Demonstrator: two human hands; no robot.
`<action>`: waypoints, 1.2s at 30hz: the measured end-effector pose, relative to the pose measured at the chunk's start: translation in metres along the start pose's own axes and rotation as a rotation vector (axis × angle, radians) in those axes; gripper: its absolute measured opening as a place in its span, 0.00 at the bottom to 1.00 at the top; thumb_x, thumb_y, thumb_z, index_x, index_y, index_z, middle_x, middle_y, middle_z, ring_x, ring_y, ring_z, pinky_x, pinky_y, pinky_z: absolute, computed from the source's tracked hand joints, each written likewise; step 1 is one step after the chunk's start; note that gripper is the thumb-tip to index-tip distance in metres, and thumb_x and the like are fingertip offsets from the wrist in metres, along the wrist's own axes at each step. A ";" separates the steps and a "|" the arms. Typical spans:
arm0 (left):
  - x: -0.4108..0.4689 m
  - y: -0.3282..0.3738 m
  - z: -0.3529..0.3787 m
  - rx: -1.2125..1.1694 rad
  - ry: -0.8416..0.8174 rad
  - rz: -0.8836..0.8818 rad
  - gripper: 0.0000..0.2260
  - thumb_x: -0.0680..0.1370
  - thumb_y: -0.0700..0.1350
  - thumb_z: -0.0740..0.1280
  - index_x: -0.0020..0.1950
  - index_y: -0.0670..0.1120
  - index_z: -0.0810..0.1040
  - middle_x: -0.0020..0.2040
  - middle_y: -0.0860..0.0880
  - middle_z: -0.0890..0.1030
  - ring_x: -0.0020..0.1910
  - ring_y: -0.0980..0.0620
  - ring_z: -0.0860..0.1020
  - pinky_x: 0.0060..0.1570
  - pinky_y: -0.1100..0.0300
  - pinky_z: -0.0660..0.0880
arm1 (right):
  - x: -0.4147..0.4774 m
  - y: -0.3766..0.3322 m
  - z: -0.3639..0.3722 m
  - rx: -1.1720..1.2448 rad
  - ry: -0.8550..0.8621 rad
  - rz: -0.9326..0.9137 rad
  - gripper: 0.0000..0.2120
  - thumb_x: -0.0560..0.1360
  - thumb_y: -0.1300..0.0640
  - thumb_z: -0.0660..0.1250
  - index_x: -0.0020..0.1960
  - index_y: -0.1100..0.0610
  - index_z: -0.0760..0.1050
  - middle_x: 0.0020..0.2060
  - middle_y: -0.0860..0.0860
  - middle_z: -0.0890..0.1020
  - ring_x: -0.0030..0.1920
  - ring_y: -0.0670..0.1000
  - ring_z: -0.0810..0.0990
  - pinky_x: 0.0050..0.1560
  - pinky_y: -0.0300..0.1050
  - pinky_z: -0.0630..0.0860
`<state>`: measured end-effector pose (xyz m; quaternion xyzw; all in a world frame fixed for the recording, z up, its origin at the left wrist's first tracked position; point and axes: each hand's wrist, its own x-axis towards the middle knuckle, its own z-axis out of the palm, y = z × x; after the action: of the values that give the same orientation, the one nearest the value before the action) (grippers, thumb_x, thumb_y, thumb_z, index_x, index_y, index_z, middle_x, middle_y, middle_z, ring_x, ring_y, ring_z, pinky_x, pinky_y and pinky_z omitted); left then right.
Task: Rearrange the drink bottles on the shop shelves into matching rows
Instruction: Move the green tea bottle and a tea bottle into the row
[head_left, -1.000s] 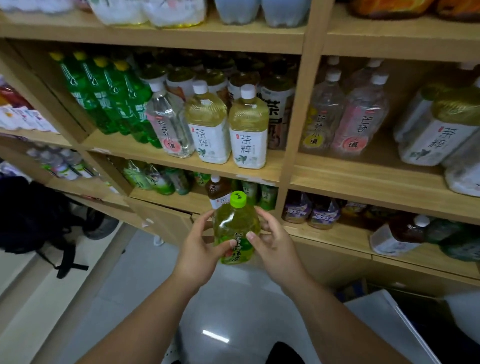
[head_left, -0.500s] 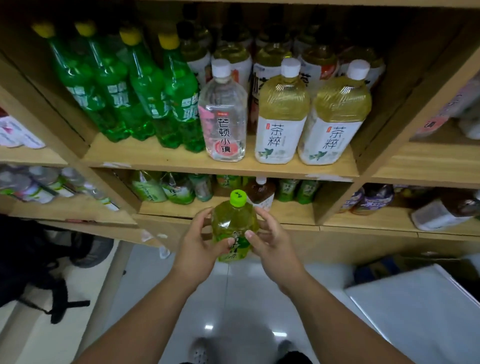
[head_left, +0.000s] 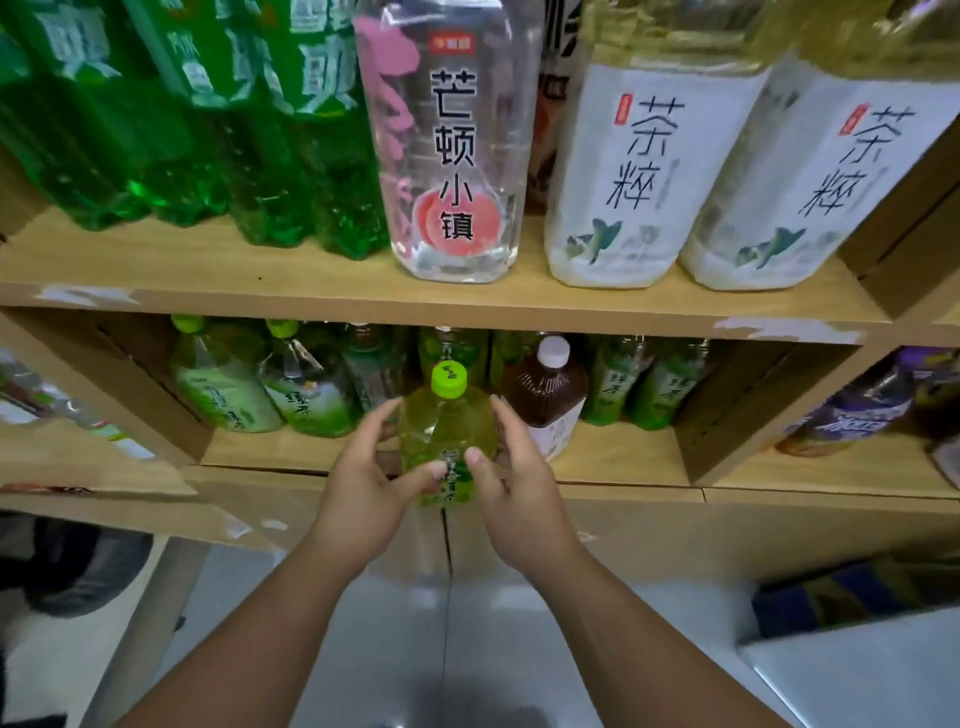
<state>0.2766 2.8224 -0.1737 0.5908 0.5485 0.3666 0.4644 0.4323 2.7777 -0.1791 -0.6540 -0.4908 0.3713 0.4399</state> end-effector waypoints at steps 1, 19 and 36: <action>0.006 -0.008 0.002 -0.012 -0.001 0.021 0.30 0.73 0.36 0.78 0.71 0.51 0.72 0.60 0.59 0.79 0.50 0.69 0.80 0.43 0.69 0.79 | 0.005 0.005 0.005 -0.014 0.019 -0.016 0.30 0.81 0.46 0.61 0.81 0.46 0.59 0.75 0.46 0.72 0.75 0.46 0.70 0.74 0.55 0.71; 0.042 -0.115 0.044 0.234 0.332 0.347 0.38 0.75 0.51 0.77 0.81 0.53 0.63 0.72 0.50 0.73 0.63 0.55 0.76 0.51 0.80 0.70 | 0.016 0.103 0.017 -0.139 0.440 -0.555 0.21 0.79 0.55 0.70 0.71 0.55 0.76 0.59 0.47 0.79 0.58 0.40 0.78 0.59 0.35 0.76; 0.072 -0.108 0.077 0.348 0.471 0.312 0.41 0.71 0.57 0.79 0.78 0.48 0.65 0.69 0.48 0.78 0.67 0.46 0.77 0.65 0.51 0.75 | 0.076 0.147 -0.010 -0.053 0.471 -0.245 0.46 0.65 0.47 0.84 0.77 0.52 0.65 0.69 0.48 0.73 0.68 0.43 0.70 0.70 0.52 0.74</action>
<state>0.3258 2.8785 -0.3050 0.6372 0.5980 0.4607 0.1552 0.5066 2.8302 -0.3175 -0.6693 -0.4600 0.1398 0.5665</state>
